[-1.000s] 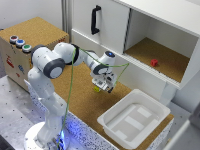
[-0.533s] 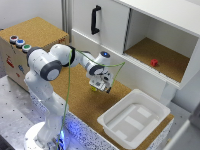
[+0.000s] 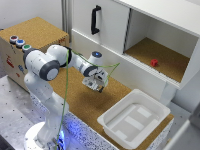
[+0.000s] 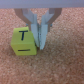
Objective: Push left the yellow block
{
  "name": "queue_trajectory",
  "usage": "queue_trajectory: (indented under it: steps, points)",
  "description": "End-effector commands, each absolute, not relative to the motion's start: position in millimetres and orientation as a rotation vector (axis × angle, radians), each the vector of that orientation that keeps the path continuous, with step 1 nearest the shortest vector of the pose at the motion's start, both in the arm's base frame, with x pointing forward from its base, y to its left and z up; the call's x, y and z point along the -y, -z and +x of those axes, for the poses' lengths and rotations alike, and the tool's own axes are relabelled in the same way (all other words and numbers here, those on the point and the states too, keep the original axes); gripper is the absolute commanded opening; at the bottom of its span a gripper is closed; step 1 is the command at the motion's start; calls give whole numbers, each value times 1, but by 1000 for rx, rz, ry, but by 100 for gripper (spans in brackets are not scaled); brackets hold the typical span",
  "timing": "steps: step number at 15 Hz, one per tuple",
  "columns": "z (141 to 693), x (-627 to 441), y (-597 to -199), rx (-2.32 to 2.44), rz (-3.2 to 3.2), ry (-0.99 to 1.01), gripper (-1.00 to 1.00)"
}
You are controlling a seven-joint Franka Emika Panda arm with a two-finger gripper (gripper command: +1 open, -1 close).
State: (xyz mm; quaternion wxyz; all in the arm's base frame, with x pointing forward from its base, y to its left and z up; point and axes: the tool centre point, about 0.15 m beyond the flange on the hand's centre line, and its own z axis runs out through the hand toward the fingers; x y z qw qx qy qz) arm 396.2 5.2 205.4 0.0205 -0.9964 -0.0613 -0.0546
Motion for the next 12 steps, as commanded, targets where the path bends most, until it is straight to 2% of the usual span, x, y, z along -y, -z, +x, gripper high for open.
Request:
queue_trajectory:
  steps: [1,12]
  points:
    - [365,-37,-210,133,-3144,177,-100]
    - [362,-87,-211,175,-3116,195,-100]
